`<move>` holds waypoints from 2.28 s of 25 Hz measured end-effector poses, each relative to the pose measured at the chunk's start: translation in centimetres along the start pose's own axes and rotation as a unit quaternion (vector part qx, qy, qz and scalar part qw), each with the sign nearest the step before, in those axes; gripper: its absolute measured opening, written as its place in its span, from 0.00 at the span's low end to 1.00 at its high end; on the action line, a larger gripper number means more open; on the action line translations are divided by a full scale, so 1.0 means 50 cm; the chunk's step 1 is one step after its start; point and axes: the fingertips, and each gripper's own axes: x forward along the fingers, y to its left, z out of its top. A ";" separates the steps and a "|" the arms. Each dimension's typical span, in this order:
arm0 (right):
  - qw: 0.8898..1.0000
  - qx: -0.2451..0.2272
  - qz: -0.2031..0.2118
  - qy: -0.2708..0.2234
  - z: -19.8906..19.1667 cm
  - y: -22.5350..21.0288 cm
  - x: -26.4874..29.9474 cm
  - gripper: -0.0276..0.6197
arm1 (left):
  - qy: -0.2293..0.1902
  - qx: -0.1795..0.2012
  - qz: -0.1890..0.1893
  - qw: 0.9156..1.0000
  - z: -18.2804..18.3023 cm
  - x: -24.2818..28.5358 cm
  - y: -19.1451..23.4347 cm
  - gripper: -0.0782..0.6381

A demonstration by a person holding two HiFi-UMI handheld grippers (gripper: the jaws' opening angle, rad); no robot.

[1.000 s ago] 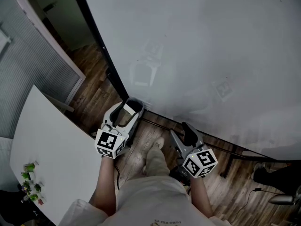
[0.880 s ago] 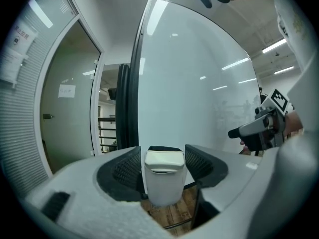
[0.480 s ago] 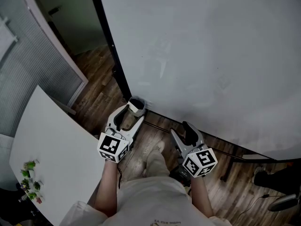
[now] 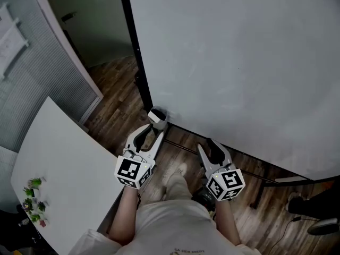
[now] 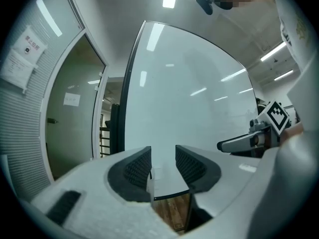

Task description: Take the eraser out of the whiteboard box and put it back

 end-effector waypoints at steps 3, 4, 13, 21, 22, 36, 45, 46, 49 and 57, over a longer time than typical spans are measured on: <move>1.000 -0.003 -0.011 -0.010 0.008 0.005 -0.012 0.22 | 0.012 -0.008 0.018 1.000 -0.009 -0.023 0.002 0.27; 1.000 -0.004 -0.012 -0.012 0.011 0.010 -0.016 0.19 | 0.018 -0.011 0.023 1.000 -0.014 -0.030 0.001 0.25; 0.999 -0.022 -0.011 -0.021 0.018 0.049 -0.034 0.06 | 0.021 -0.033 0.048 0.998 -0.018 -0.071 0.003 0.11; 0.999 -0.022 -0.027 -0.026 0.025 0.041 -0.038 0.06 | 0.026 -0.029 0.048 0.998 -0.018 -0.078 0.005 0.11; 0.999 -0.023 -0.027 -0.026 0.026 0.042 -0.037 0.06 | 0.026 -0.029 0.048 0.998 -0.018 -0.078 0.006 0.11; 0.999 -0.024 -0.030 -0.015 0.019 0.041 -0.026 0.06 | 0.029 -0.040 0.048 0.998 -0.031 -0.078 0.025 0.11; 0.999 -0.021 -0.031 -0.018 0.021 0.045 -0.023 0.06 | 0.027 -0.044 0.044 0.998 -0.035 -0.079 0.033 0.11; 0.999 -0.021 -0.031 -0.017 0.021 0.045 -0.024 0.06 | 0.027 -0.045 0.044 0.998 -0.035 -0.080 0.034 0.11; 0.999 -0.020 -0.032 -0.016 0.021 0.046 -0.025 0.06 | 0.025 -0.048 0.046 0.997 -0.035 -0.083 0.039 0.11; 0.999 -0.018 -0.032 -0.015 0.016 0.049 -0.024 0.06 | 0.028 -0.049 0.048 0.997 -0.041 -0.089 0.043 0.11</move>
